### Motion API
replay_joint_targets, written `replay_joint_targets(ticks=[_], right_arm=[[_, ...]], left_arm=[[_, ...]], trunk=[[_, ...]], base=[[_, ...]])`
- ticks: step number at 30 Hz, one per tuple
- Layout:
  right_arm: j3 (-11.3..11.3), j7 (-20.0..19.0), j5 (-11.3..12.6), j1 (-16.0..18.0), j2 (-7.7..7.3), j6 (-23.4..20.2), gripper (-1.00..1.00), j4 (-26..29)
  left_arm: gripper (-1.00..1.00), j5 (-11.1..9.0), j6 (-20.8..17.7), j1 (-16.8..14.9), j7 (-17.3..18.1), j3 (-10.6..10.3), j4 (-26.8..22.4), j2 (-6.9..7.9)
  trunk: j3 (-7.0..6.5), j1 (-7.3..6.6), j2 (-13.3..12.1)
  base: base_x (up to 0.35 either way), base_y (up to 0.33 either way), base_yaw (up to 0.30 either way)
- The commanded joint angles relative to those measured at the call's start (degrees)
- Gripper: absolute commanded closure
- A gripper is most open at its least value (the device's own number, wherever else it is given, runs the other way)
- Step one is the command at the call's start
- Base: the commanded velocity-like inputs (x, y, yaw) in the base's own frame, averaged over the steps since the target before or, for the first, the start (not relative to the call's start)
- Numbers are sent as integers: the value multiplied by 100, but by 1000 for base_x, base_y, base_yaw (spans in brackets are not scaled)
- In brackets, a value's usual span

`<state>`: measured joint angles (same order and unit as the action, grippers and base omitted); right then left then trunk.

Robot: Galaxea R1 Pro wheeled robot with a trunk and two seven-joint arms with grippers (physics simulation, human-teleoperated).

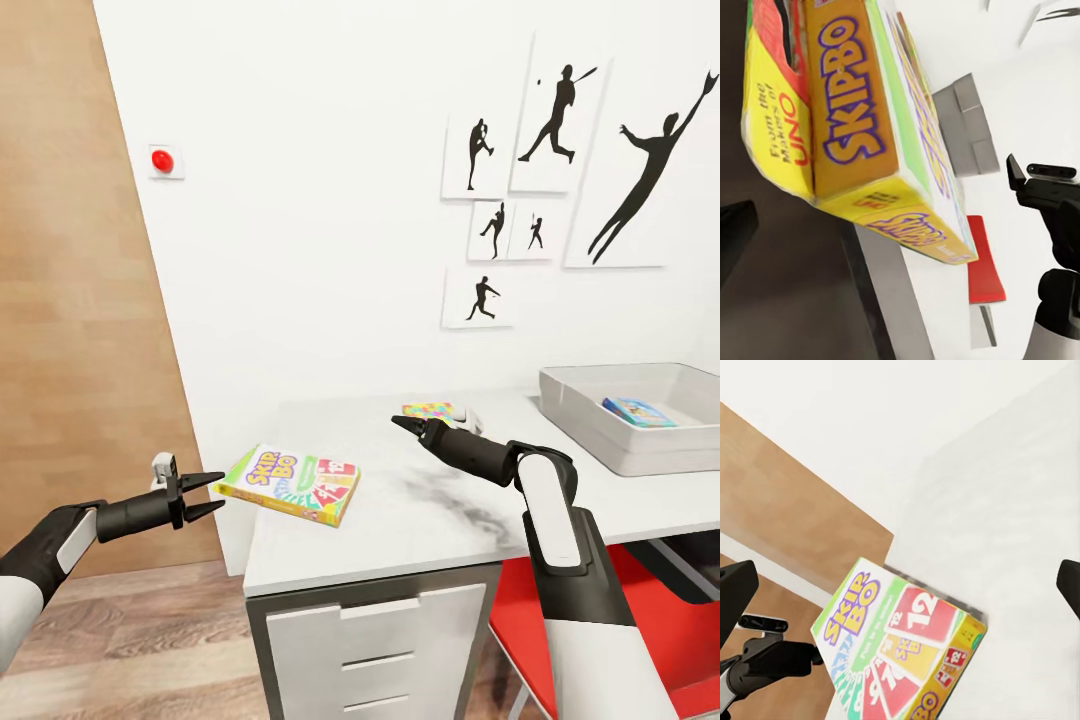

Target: Put all the toys in the child's room - the three board games (two on the bed and one on the table), the two jigsaw puzzles on the table, and the tennis ball on the table - inside the toy box on the table in the child's room.

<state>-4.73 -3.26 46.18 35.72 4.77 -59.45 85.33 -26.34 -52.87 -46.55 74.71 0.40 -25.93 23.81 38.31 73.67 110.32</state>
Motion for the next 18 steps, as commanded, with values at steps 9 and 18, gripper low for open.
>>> replay_joint_targets(ticks=[9,18], right_arm=[[-19,-34,-30,5,6,-43,-100,4],[-19,-34,-30,5,6,-49,-100,4]], left_arm=[[-100,-2,-35,-3,13,4,0,0],[-100,-2,-31,-3,17,4,0,0]], trunk=[[6,-1,3],[6,-1,3]], base=[[26,-1,0],[30,0,0]])
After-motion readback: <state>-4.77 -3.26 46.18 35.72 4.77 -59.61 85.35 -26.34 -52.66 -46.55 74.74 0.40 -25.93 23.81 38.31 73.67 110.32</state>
